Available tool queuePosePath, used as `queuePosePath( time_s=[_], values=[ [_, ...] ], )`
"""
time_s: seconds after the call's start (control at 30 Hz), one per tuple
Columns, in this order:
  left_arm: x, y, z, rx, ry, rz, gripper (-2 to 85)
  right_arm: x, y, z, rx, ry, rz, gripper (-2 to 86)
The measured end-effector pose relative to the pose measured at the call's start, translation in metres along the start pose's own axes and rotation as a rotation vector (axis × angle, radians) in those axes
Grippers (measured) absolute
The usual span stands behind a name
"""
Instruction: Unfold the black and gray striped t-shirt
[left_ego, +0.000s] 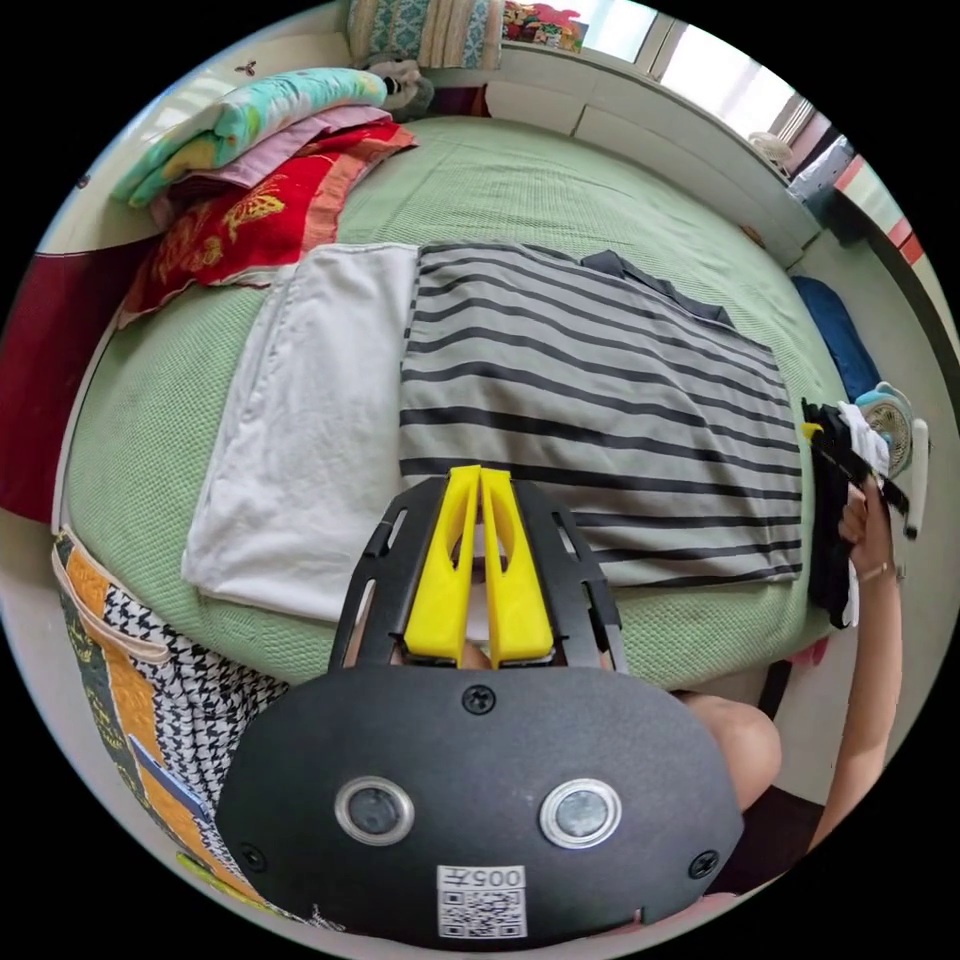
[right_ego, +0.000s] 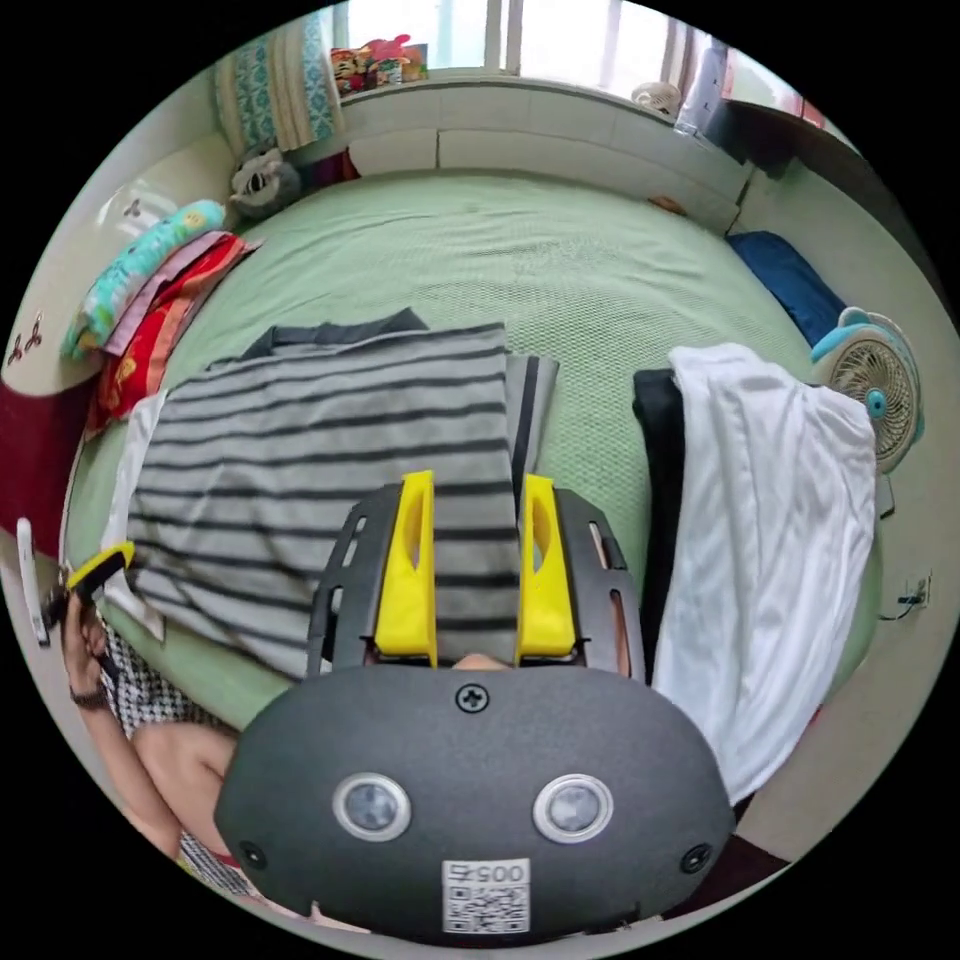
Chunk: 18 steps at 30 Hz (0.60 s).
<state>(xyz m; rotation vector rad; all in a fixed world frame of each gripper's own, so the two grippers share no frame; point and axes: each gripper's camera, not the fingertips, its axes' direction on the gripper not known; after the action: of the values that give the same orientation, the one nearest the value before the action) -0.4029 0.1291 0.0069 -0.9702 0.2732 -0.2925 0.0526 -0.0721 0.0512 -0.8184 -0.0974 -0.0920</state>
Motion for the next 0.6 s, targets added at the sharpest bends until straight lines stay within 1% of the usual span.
queuePosePath(
  time_s=[0.2,0.37,0.5,0.53,0.6],
  values=[
    [0.003,-0.001,0.0,0.009,0.038,-0.006,-0.7,0.012,-0.046,0.049,0.034,-0.017,0.137,12.7],
    [0.008,0.004,0.001,0.013,0.055,0.005,-0.7,0.018,-0.047,0.082,0.005,-0.044,0.22,10.5],
    [0.011,0.014,0.003,-0.001,0.043,0.015,-0.6,0.018,-0.025,0.075,0.112,-0.021,0.269,1.9],
    [0.011,0.016,0.003,0.0,0.041,0.016,-0.6,0.017,-0.017,0.068,0.14,-0.042,0.247,0.1],
    [0.011,0.026,-0.002,0.022,0.04,0.016,-0.3,0.013,-0.005,0.055,0.16,-0.076,0.205,-0.7]
  ],
)
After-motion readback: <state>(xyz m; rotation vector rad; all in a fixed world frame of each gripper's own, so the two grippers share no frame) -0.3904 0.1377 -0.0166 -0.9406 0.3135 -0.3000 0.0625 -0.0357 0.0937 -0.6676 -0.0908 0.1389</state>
